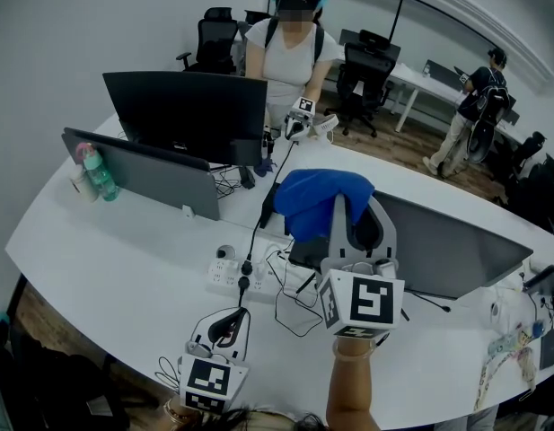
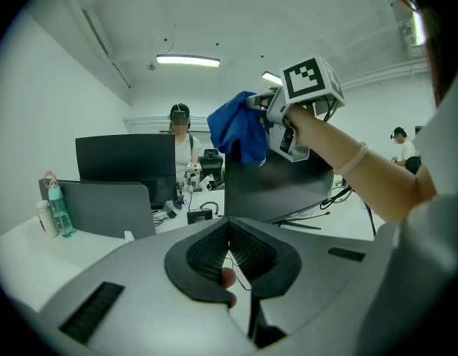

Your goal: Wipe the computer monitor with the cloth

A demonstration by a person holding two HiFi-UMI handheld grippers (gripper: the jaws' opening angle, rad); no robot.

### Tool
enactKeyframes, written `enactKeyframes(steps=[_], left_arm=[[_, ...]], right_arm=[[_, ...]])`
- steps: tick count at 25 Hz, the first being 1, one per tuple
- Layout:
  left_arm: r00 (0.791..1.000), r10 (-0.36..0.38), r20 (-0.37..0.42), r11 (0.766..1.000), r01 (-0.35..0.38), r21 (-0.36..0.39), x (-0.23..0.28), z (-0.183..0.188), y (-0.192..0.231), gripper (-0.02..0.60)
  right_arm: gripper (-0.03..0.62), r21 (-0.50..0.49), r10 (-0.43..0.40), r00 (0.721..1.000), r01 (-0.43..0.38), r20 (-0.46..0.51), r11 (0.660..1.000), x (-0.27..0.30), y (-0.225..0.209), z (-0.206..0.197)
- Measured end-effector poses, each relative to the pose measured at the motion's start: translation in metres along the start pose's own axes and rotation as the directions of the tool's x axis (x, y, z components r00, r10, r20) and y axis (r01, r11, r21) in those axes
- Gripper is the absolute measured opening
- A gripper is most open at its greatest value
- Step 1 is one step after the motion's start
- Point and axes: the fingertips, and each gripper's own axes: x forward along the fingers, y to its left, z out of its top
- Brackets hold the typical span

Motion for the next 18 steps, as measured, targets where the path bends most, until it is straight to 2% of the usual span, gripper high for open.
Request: enactKeyframes(steps=[18], left_arm=[[1.0, 0.012, -0.024, 1.0, -0.013, -0.021, 0.013, -0.005, -0.038, 0.009]], right_arm=[[0.063, 0.025, 0.007, 1.0, -0.007, 0.002, 1.0, -0.011, -0.035, -0.006]])
